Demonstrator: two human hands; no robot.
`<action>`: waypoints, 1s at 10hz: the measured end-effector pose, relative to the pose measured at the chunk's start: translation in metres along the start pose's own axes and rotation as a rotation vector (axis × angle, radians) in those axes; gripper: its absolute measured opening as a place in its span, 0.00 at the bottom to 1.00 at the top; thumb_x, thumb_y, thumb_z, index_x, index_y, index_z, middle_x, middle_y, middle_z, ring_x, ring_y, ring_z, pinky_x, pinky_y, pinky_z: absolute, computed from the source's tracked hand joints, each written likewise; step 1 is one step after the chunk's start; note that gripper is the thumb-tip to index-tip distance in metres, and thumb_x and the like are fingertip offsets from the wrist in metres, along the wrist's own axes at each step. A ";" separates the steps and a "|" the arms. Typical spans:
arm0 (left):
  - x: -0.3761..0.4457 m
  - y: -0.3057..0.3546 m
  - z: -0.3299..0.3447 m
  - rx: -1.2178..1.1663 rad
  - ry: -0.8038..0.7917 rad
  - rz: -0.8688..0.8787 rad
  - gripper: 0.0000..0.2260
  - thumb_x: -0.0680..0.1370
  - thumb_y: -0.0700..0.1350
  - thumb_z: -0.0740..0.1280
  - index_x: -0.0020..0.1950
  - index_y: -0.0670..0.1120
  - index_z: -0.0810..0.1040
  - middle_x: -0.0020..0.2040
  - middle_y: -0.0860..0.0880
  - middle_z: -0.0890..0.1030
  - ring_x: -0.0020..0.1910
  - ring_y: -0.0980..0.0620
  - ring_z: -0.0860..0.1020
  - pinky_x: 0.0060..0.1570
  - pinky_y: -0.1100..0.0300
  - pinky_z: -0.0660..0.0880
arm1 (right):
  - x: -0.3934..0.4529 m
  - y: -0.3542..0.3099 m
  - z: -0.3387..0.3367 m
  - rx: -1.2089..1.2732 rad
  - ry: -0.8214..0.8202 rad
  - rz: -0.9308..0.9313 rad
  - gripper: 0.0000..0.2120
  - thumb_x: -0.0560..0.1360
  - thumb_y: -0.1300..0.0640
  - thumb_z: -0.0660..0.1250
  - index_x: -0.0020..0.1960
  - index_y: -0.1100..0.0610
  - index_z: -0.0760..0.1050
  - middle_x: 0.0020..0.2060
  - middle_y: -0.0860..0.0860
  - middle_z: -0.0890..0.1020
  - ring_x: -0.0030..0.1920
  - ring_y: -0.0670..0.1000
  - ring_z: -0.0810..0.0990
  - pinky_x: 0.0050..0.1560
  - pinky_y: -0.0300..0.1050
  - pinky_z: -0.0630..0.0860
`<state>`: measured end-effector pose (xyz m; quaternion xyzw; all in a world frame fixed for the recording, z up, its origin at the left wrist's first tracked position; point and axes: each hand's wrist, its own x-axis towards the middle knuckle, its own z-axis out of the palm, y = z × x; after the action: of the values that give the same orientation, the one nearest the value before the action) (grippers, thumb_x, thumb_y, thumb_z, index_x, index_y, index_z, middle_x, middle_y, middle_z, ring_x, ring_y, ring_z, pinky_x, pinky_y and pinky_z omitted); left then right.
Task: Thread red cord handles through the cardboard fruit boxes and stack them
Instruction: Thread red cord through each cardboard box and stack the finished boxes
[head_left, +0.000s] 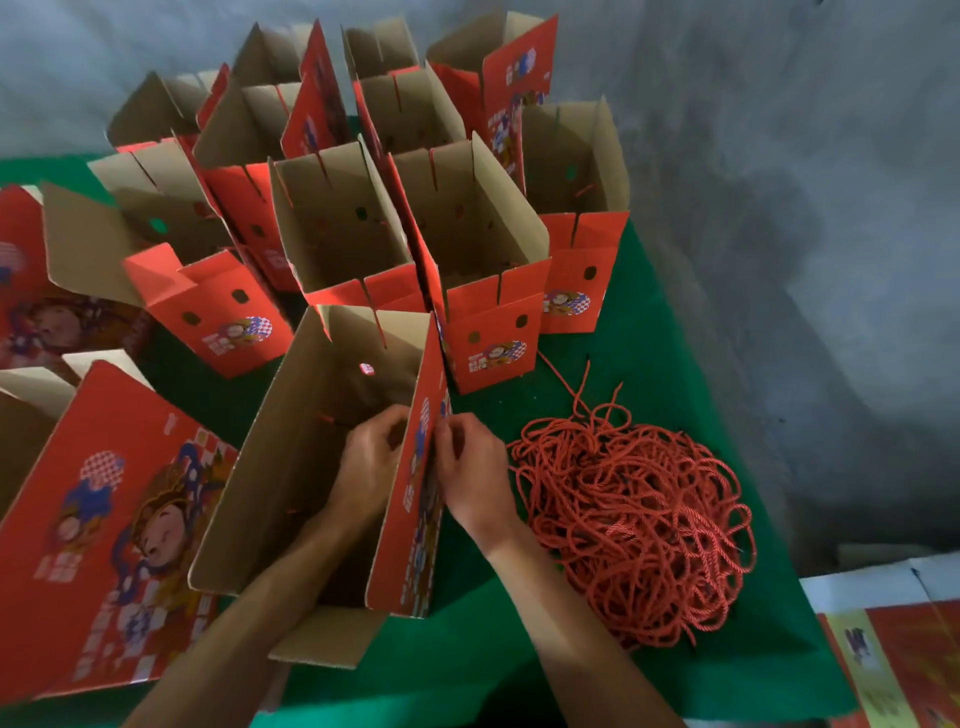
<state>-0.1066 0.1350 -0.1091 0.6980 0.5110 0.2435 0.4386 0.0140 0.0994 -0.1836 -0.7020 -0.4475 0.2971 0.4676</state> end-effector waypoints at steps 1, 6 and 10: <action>0.006 -0.009 0.001 -0.004 -0.023 -0.012 0.10 0.79 0.34 0.69 0.60 0.37 0.77 0.54 0.40 0.83 0.54 0.41 0.82 0.58 0.40 0.78 | -0.020 0.033 0.000 0.123 -0.125 0.106 0.12 0.84 0.45 0.64 0.58 0.52 0.78 0.46 0.45 0.85 0.45 0.42 0.84 0.47 0.49 0.81; -0.011 0.009 -0.031 -0.357 -0.221 -0.157 0.35 0.75 0.76 0.53 0.77 0.59 0.65 0.74 0.56 0.71 0.71 0.56 0.71 0.73 0.48 0.66 | -0.023 -0.010 -0.064 0.518 0.176 0.243 0.12 0.74 0.43 0.72 0.38 0.51 0.81 0.33 0.49 0.75 0.34 0.45 0.72 0.35 0.35 0.70; -0.051 0.019 -0.042 -0.543 -0.505 -0.255 0.15 0.84 0.45 0.60 0.66 0.64 0.68 0.51 0.58 0.85 0.51 0.56 0.84 0.40 0.66 0.81 | -0.049 -0.017 -0.082 1.293 -0.134 0.314 0.20 0.86 0.62 0.59 0.78 0.56 0.65 0.69 0.61 0.78 0.64 0.59 0.81 0.66 0.62 0.77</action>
<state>-0.1482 0.1011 -0.0660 0.5253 0.3865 0.1340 0.7461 0.0560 0.0257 -0.1363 -0.3170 -0.1000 0.6131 0.7167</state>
